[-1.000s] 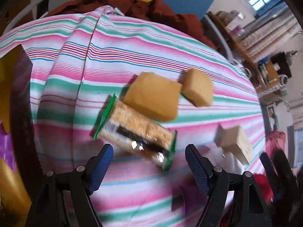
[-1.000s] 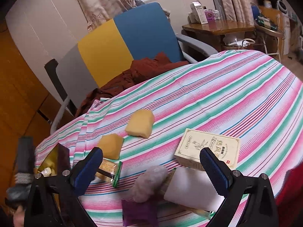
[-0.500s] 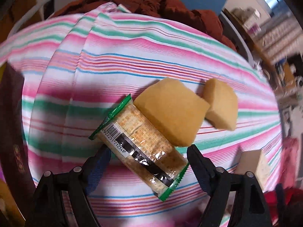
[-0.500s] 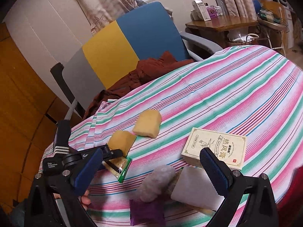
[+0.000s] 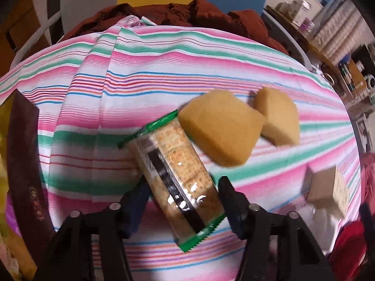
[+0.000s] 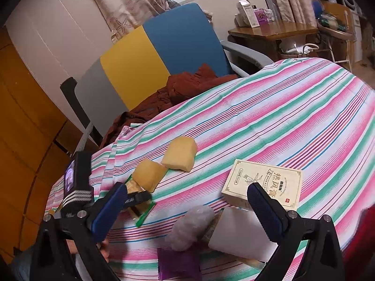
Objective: Organize objects
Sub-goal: 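Grasp the green-wrapped cracker packet with the left tool, then grasp the white foam block with the right tool while the left tool holds the cracker packet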
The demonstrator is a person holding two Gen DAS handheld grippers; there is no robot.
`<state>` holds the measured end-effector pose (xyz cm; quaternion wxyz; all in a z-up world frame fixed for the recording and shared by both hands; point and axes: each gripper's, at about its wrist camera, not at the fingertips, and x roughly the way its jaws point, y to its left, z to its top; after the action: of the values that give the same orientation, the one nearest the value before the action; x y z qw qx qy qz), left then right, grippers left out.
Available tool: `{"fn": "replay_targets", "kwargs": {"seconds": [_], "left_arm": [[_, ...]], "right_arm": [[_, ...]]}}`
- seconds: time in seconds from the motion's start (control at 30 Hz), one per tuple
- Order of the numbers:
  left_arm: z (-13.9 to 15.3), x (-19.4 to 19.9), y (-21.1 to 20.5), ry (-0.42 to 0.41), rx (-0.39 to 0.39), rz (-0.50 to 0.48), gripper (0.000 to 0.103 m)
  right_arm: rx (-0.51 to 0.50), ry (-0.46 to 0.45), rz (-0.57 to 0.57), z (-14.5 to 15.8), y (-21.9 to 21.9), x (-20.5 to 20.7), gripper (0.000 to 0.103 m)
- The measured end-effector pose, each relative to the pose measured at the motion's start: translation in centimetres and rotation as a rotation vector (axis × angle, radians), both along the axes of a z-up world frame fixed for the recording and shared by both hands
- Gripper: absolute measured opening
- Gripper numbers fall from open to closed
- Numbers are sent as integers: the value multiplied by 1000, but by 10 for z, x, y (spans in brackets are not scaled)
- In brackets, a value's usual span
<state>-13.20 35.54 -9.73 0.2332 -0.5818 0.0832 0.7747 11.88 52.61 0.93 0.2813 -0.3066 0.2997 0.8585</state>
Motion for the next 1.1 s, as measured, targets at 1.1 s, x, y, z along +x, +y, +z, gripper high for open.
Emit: {"fn": "replay_targets", "kwargs": {"seconds": [1.1], "left_arm": [[-4,126,-64,227,116,-366,50]], "right_arm": [[-112,-68,-212,-7,13,41,103]]}}
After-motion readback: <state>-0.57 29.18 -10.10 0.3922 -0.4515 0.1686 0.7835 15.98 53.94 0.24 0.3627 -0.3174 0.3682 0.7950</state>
